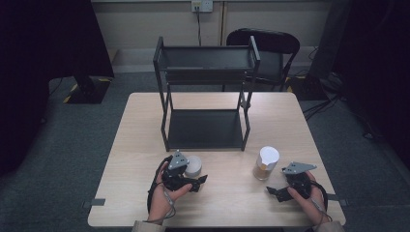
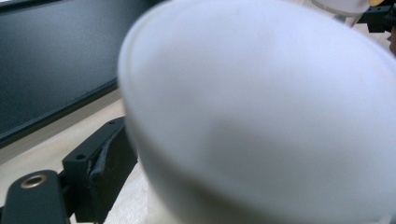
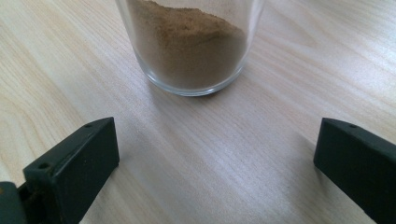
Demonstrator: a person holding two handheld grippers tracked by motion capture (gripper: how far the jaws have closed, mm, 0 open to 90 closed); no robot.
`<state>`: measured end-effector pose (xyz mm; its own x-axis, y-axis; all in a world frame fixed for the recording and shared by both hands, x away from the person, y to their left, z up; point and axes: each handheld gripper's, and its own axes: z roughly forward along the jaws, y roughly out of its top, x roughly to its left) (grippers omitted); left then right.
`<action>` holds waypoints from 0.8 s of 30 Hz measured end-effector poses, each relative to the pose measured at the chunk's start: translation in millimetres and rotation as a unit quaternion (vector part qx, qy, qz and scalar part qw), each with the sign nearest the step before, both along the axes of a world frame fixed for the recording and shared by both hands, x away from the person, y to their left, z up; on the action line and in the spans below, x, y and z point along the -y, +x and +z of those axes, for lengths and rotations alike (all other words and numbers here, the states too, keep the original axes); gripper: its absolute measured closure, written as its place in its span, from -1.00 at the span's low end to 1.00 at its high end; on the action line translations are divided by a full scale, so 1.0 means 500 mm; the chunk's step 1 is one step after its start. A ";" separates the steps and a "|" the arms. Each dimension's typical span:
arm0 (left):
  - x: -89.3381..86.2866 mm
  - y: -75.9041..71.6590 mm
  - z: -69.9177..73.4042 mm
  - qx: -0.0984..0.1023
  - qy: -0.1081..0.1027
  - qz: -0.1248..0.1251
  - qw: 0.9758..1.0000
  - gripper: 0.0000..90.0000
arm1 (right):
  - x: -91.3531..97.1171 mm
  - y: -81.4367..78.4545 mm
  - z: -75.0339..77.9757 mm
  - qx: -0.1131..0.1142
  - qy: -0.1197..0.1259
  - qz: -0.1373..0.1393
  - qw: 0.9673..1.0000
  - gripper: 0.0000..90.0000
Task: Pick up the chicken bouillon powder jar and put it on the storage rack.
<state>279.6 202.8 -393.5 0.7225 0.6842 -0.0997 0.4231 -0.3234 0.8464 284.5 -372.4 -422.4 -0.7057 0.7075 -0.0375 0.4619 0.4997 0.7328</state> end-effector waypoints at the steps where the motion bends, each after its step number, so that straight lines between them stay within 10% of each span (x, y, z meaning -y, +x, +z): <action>1: 0.002 0.002 0.002 0.003 0.004 -0.003 1.000 -0.62 | 0.000 0.000 0.000 0.000 0.000 0.000 1.000 -1.00; 9: 0.010 0.003 0.012 0.023 0.021 -0.011 0.999 -0.25 | 0.000 0.000 0.000 0.000 0.000 0.000 1.000 -1.00; 24: 0.012 0.025 0.048 0.008 0.029 -0.021 0.999 -0.21 | 0.000 0.000 0.000 0.000 0.000 0.000 1.000 -1.00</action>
<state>292.1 196.6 -369.6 0.7516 0.6578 -0.0490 0.3949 -0.3892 0.8322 284.6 -372.4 -422.4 -0.7058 0.7075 -0.0373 0.4620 0.4995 0.7328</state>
